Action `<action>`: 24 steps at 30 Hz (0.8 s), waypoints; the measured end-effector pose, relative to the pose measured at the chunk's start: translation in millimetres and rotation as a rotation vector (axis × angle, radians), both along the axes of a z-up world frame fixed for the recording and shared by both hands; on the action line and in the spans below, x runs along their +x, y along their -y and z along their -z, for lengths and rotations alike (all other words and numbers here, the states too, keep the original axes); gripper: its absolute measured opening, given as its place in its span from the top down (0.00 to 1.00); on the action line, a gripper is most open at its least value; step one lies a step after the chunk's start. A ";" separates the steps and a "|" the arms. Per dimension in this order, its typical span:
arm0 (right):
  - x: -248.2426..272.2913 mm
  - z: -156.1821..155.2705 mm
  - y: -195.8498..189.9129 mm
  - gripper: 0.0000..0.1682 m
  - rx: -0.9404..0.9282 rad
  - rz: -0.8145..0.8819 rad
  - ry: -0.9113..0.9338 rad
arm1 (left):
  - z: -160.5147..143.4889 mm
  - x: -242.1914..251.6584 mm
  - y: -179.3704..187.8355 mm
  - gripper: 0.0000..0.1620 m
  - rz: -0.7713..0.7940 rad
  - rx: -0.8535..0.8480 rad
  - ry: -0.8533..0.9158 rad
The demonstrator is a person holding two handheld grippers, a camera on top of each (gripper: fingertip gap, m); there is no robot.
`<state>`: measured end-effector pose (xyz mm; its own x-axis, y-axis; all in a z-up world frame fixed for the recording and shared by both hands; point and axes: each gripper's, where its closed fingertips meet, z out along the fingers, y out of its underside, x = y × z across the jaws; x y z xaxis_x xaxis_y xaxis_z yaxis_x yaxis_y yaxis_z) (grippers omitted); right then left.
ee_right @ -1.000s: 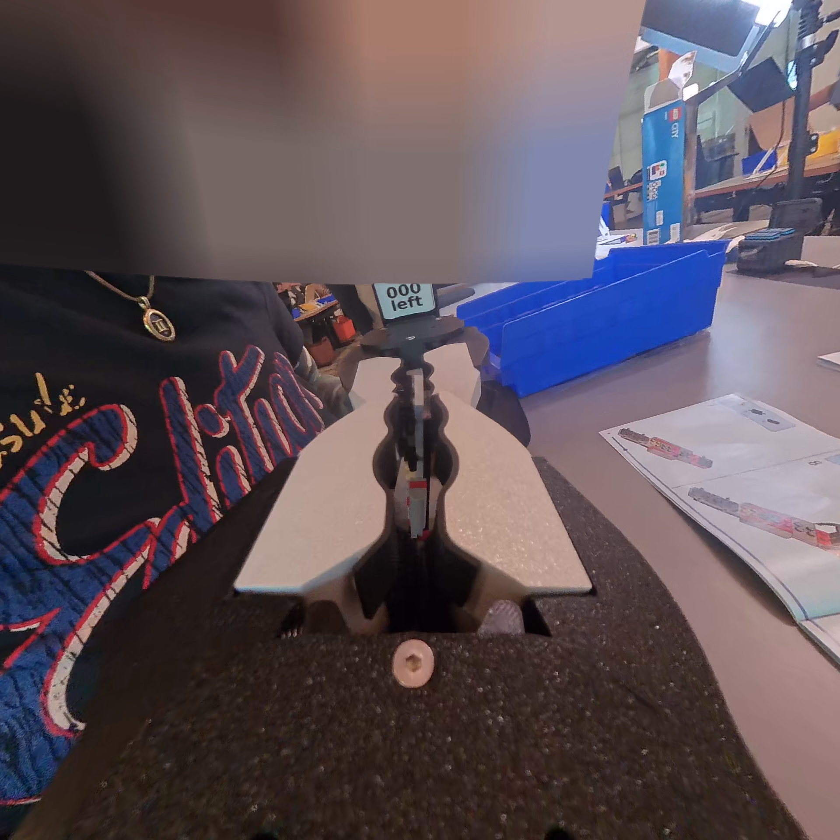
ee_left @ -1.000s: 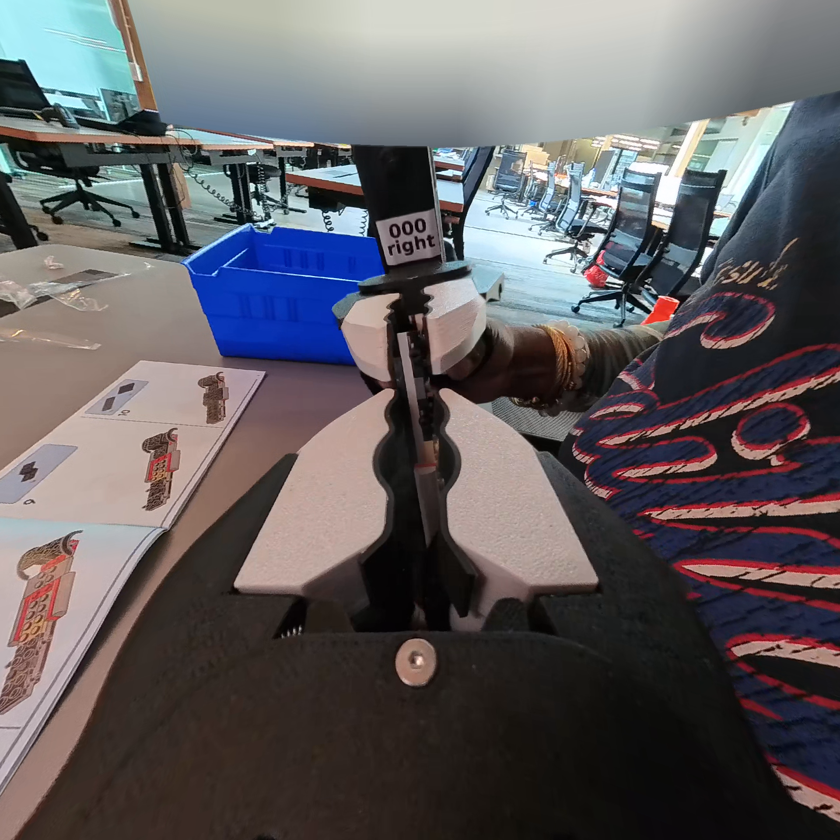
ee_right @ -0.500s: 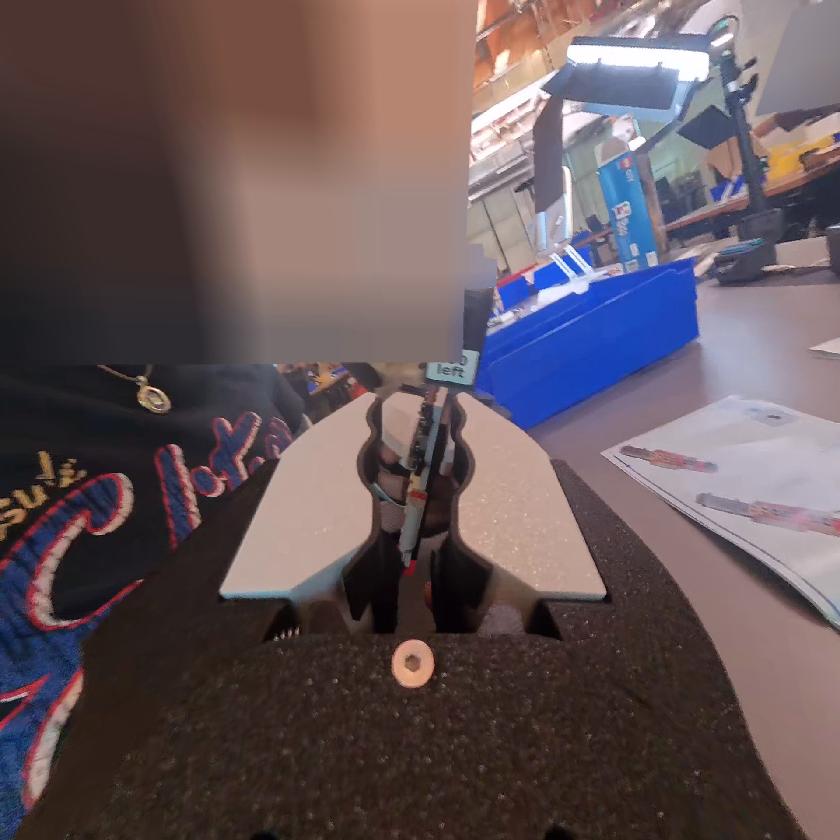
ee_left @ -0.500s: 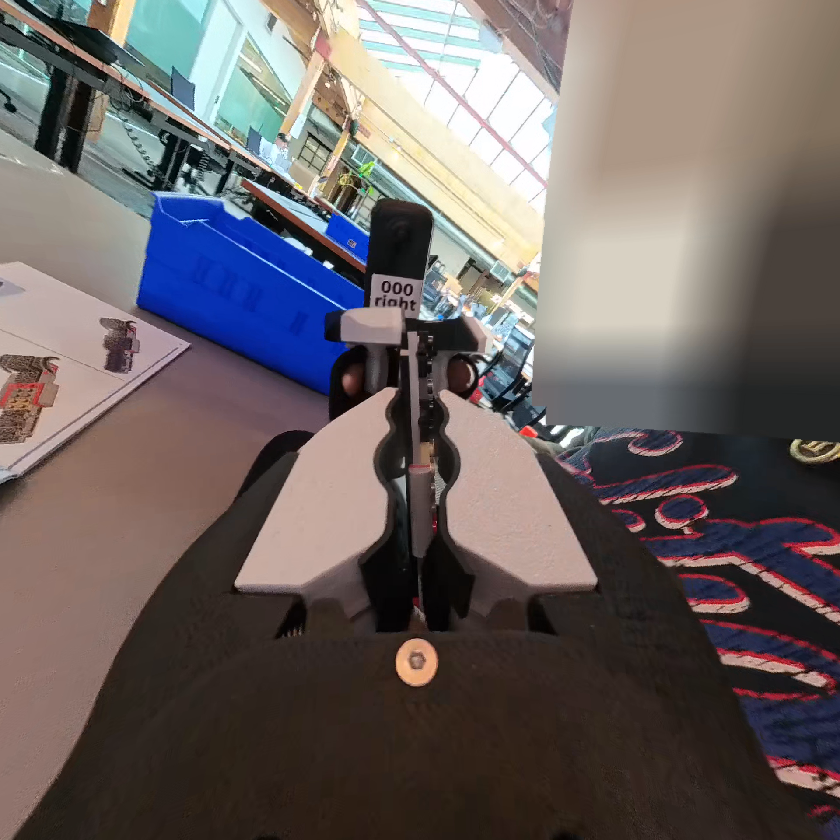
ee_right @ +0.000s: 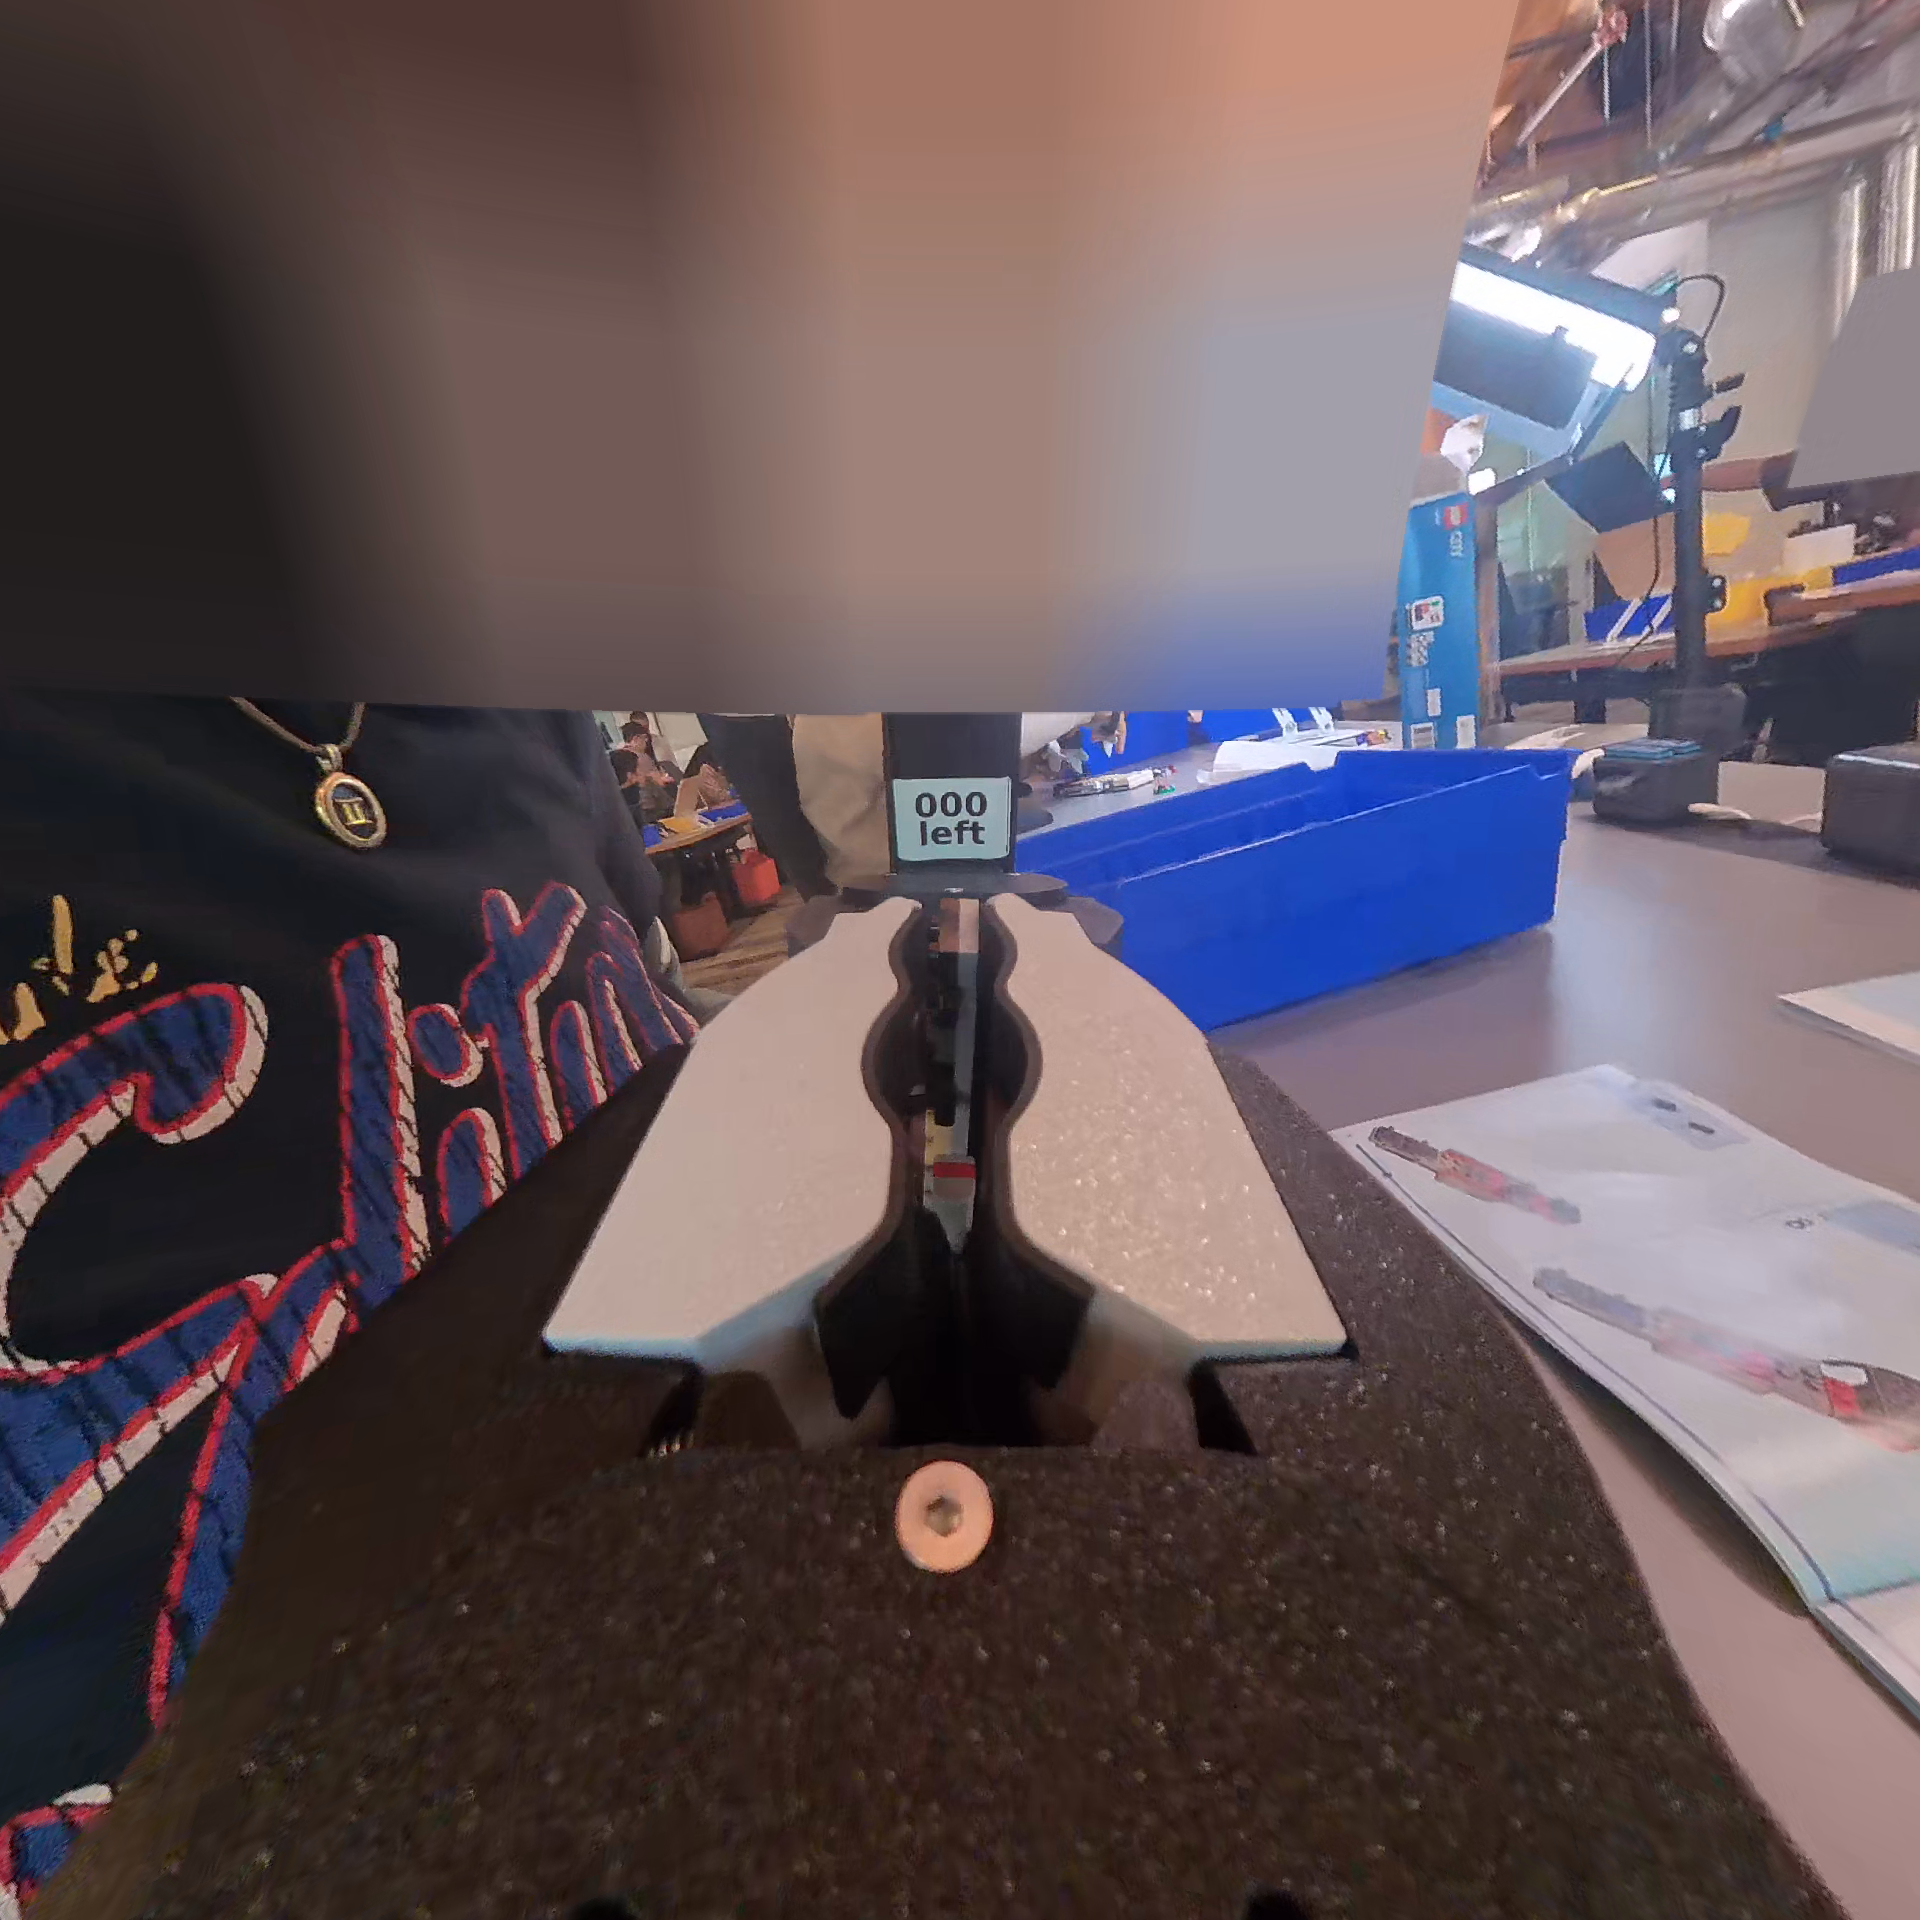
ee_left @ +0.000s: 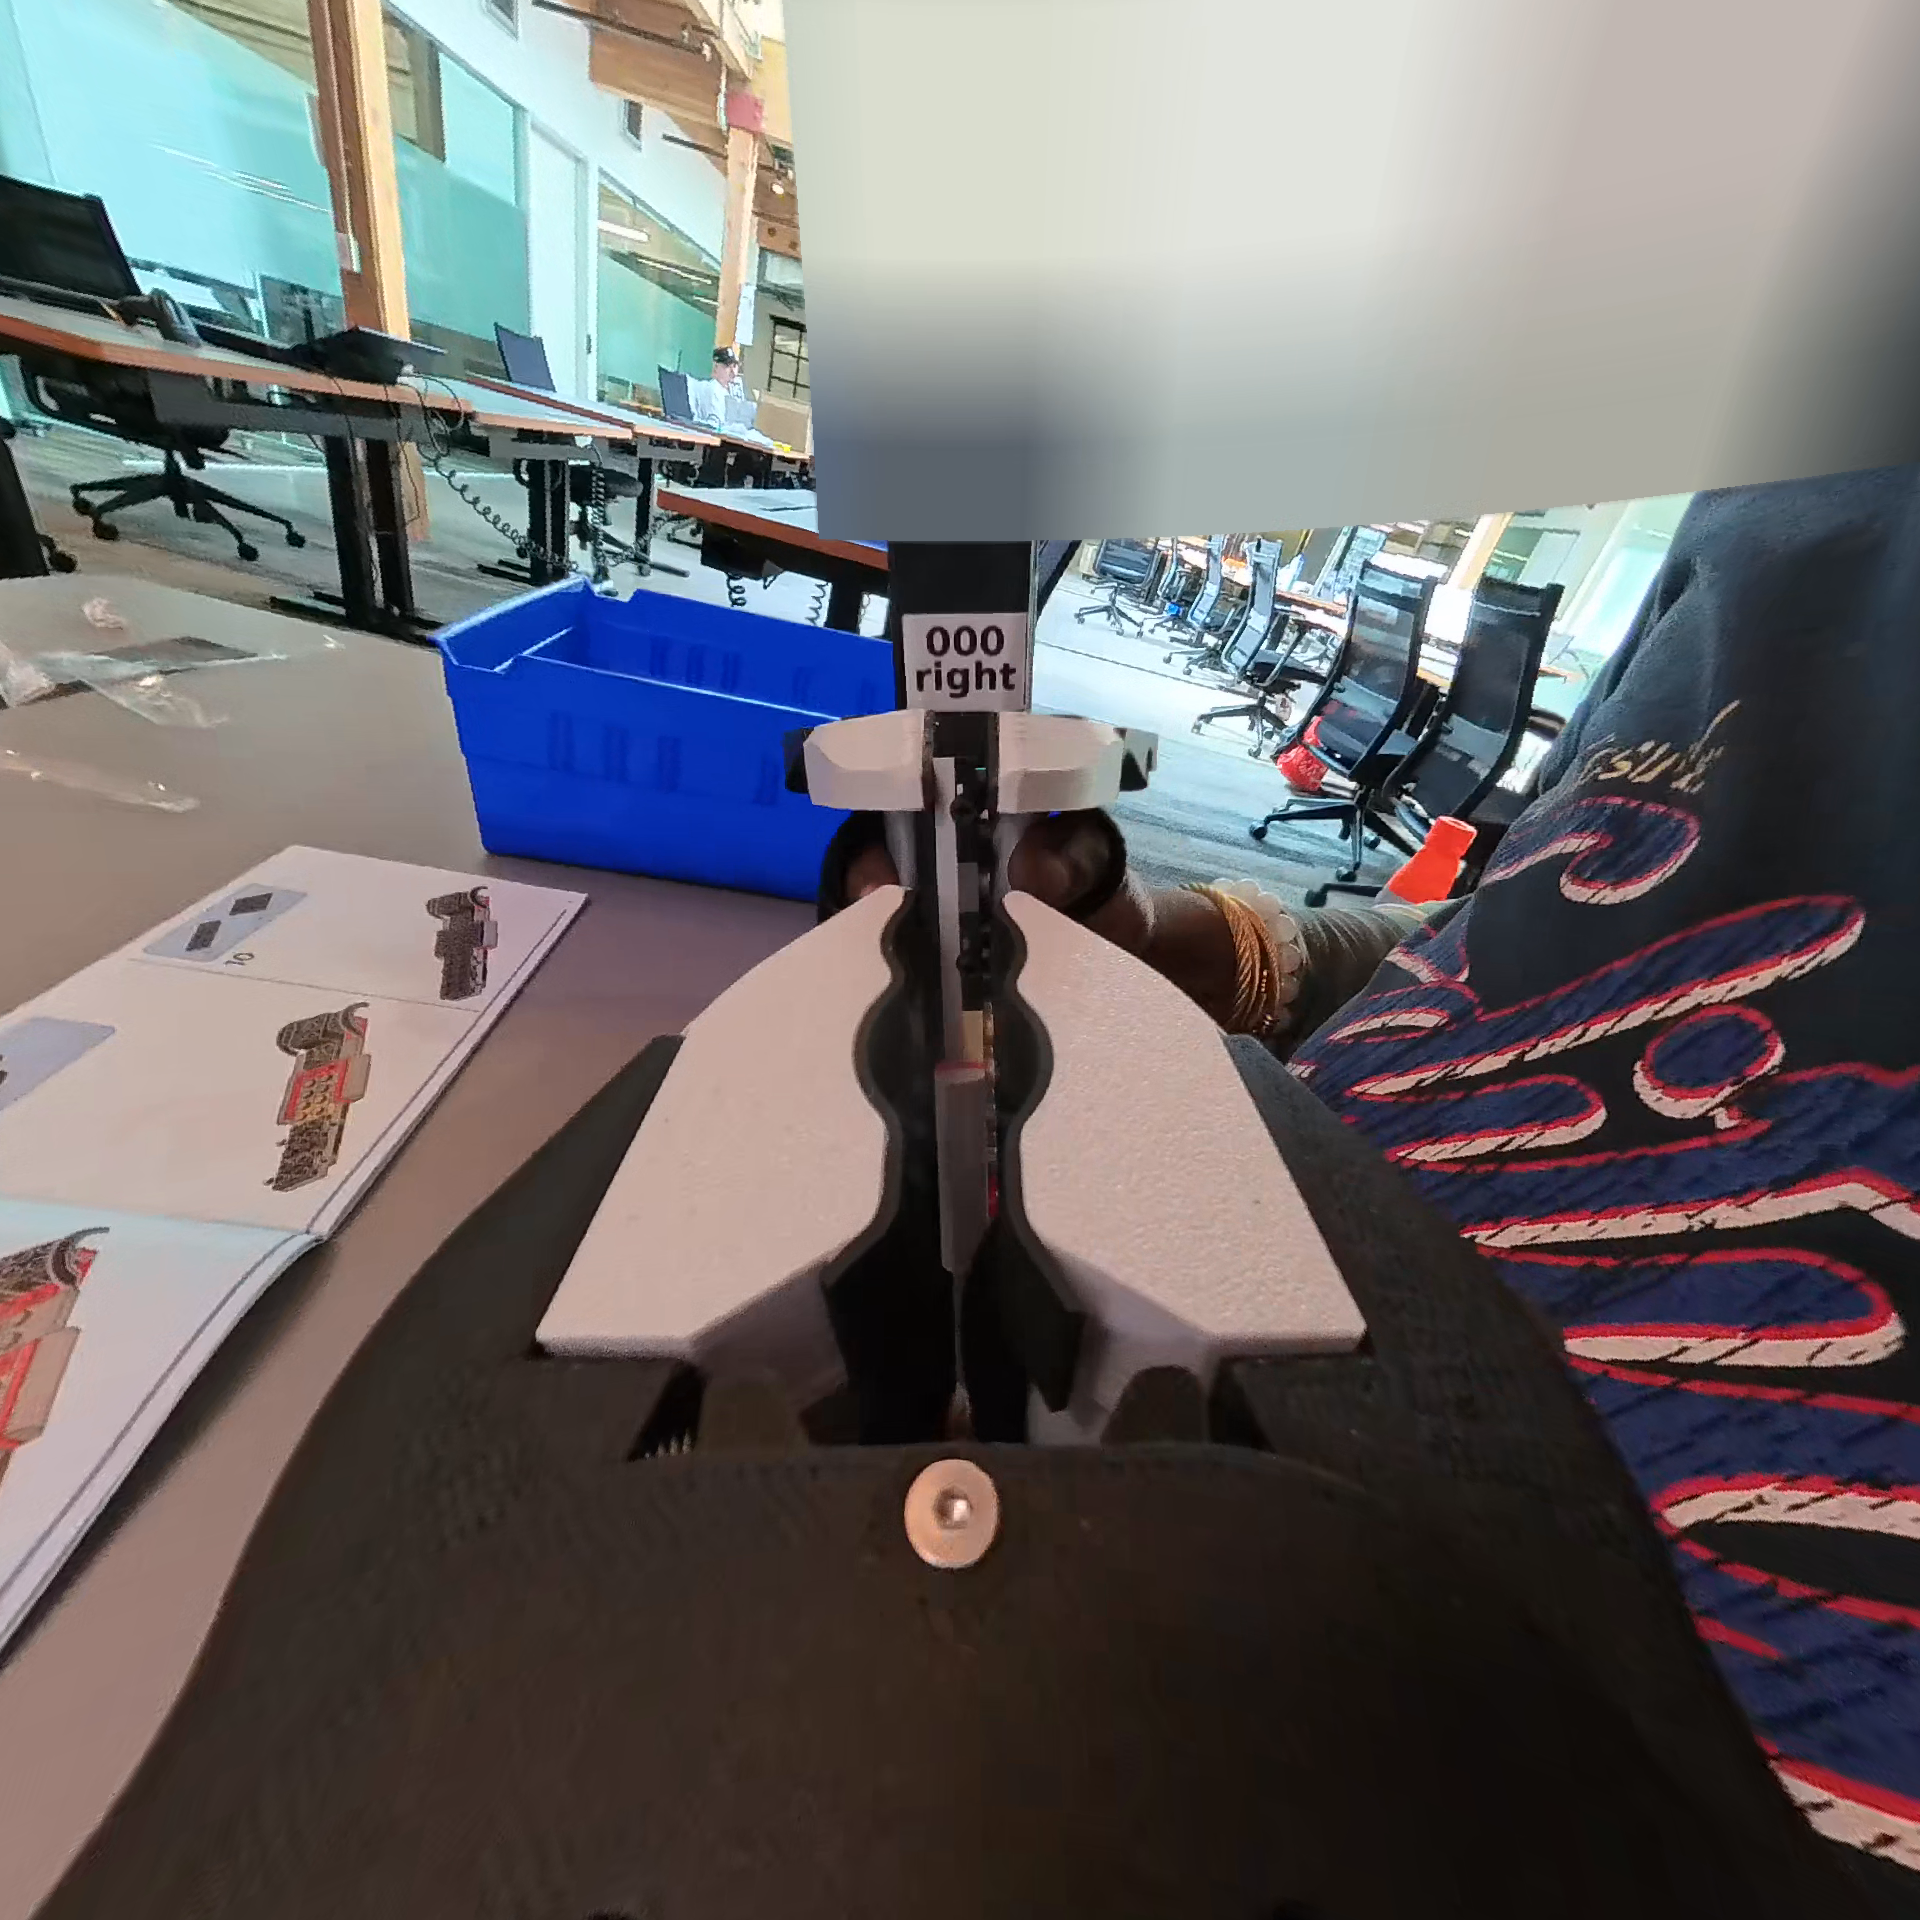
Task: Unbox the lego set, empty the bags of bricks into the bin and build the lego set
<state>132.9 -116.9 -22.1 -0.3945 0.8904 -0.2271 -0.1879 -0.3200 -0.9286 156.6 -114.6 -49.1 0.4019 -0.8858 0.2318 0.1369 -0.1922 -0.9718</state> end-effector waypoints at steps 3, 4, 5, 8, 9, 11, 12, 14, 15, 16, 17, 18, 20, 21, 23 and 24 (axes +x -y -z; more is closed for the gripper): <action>-0.4 -0.2 0.1 0.95 0.018 0.016 0.002 | -0.3 -0.3 0.4 0.93 0.001 -0.004 0.003; -1.6 0.0 -1.0 0.95 0.004 0.021 0.007 | -0.5 -1.1 -0.4 0.93 -0.001 -0.014 0.014; -3.3 -0.2 -3.0 0.95 -0.016 0.030 0.008 | -0.9 -2.6 -1.3 0.93 0.000 -0.032 0.036; -6.7 -0.4 -14.2 0.91 -0.076 0.081 -0.015 | -3.9 -7.8 -7.6 0.92 0.011 -0.158 0.200; -7.0 -0.8 -20.4 0.77 -0.122 0.097 -0.023 | -6.3 -11.4 -10.8 0.92 0.015 -0.215 0.293; -8.0 2.5 -27.8 0.74 -0.210 0.084 -0.003 | -10.0 -21.2 -17.3 0.93 0.020 -0.310 0.468; -9.0 4.4 -28.7 0.76 -0.230 0.077 0.006 | -10.2 -24.9 -19.4 0.93 0.020 -0.337 0.524; -14.2 7.5 -30.8 0.76 -0.262 0.090 0.024 | -8.3 -27.1 -20.9 0.93 0.017 -0.361 0.570; -16.9 7.4 -29.0 0.77 -0.267 0.081 0.026 | -7.5 -26.8 -20.6 0.93 0.020 -0.367 0.578; -20.0 7.2 -27.4 0.78 -0.271 0.074 0.029 | -7.1 -26.9 -20.5 0.93 0.020 -0.371 0.587; -23.7 8.4 -26.9 0.79 -0.276 0.077 0.043 | -7.2 -26.9 -20.3 0.93 0.023 -0.373 0.593; -27.4 10.5 -26.6 0.79 -0.276 0.080 0.062 | -6.4 -26.4 -20.1 0.93 0.022 -0.374 0.587; -32.4 13.7 -25.1 0.83 -0.266 0.079 0.088 | -2.2 -23.2 -20.0 0.93 0.002 -0.352 0.522; -33.8 14.5 -24.1 0.86 -0.258 0.075 0.092 | -0.6 -21.0 -19.8 0.93 -0.013 -0.331 0.478; -31.3 11.7 -19.8 0.92 -0.223 0.055 0.050 | -0.9 -17.2 -19.2 0.93 -0.043 -0.283 0.400; -29.2 11.2 -19.0 0.92 -0.194 0.059 0.033 | -0.7 -15.5 -19.1 0.93 -0.064 -0.253 0.347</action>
<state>103.8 -97.8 -33.3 -0.3322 0.8501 -0.4086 -0.1818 -0.4828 -0.8567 141.1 -95.5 -48.4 0.3141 -0.7598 0.5693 0.4665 -0.3988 -0.7896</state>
